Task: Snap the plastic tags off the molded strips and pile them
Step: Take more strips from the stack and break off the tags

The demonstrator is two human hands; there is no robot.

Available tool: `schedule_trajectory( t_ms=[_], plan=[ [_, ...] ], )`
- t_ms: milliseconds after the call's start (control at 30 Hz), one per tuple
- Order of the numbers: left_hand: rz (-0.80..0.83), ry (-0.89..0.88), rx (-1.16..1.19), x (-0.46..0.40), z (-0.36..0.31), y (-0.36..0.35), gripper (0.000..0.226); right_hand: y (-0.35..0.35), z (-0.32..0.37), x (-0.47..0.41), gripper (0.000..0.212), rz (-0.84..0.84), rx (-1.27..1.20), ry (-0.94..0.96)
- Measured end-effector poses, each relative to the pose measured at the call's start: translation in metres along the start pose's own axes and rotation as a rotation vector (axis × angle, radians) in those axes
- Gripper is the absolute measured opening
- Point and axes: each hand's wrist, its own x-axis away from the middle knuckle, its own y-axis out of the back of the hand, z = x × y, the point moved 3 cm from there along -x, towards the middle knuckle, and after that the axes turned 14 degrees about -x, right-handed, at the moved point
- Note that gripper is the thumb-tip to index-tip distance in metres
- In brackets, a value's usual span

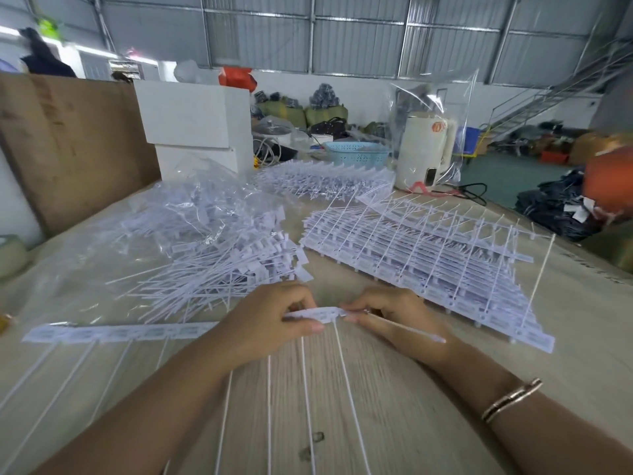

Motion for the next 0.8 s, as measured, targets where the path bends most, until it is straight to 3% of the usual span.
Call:
schedule_trajectory(
  t_ms=[300, 467, 633, 700, 800],
  plan=[
    [0.018, -0.001, -0.029, 0.001, 0.003, -0.002, 0.021, 0.0, -0.014, 0.001, 0.037, -0.038, -0.162, -0.074],
    [0.027, 0.015, 0.021, 0.006, 0.007, 0.004, 0.007, 0.004, -0.013, 0.002, 0.023, 0.021, 0.008, -0.012],
    [0.053, -0.011, -0.004, 0.008, 0.0, 0.002, 0.006, -0.002, -0.016, 0.003, 0.041, 0.136, 0.143, 0.041],
    [0.062, -0.002, -0.009, 0.009, -0.001, 0.003, 0.017, -0.003, -0.017, 0.003, 0.052, 0.191, 0.108, -0.012],
    [0.086, 0.04, 0.037, 0.01, 0.0, 0.004, 0.033, -0.002, -0.015, 0.002, 0.053, 0.21, 0.019, -0.1]
  ],
)
